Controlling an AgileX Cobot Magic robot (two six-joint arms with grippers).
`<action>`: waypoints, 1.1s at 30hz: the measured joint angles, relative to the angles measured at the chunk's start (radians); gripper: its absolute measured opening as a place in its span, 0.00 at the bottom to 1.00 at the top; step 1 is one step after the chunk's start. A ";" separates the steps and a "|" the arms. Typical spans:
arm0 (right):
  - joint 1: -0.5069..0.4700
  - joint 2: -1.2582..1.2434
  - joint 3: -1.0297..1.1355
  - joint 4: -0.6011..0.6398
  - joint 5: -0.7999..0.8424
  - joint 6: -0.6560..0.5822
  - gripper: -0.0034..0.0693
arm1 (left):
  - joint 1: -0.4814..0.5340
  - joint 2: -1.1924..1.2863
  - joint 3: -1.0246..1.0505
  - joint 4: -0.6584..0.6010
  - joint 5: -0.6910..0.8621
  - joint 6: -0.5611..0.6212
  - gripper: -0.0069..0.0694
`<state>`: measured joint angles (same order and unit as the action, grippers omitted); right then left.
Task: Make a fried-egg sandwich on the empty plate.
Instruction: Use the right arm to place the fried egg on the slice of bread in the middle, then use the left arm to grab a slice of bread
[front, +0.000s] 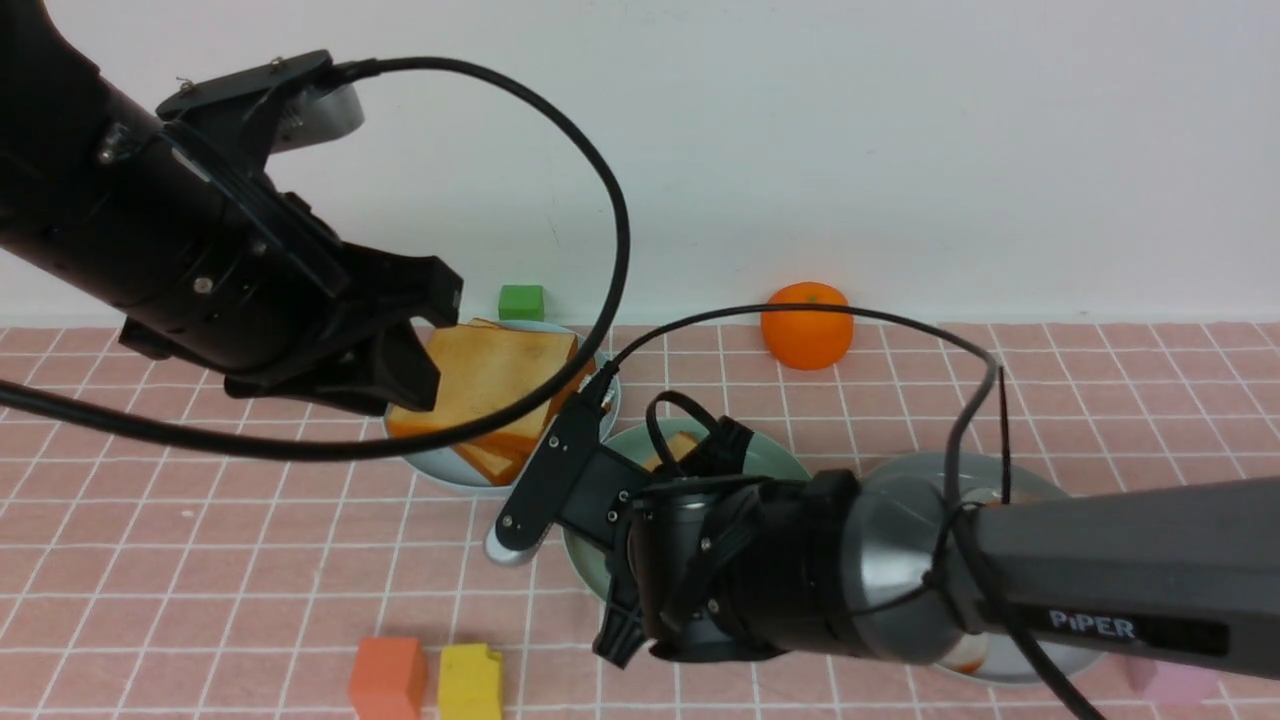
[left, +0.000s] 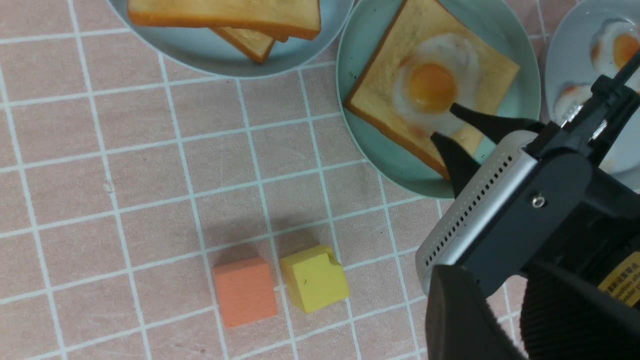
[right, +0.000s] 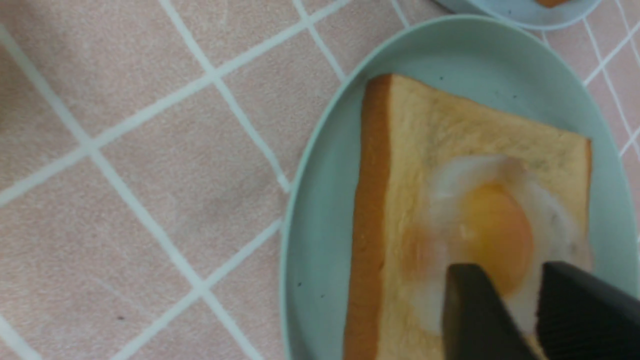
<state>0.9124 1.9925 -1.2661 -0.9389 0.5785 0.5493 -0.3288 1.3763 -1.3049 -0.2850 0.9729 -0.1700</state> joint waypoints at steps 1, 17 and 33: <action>0.000 0.000 0.000 0.011 0.000 0.000 0.49 | 0.000 0.000 0.000 0.001 0.000 0.000 0.41; -0.001 -0.102 0.000 0.385 -0.028 -0.178 0.66 | 0.000 0.000 0.000 0.084 -0.059 -0.093 0.41; -0.305 -0.369 0.000 1.221 0.212 -0.574 0.64 | 0.237 0.167 0.000 -0.012 -0.086 -0.103 0.41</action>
<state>0.6073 1.6232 -1.2661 0.2820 0.7905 -0.0243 -0.0917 1.5434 -1.3049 -0.2968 0.8871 -0.2734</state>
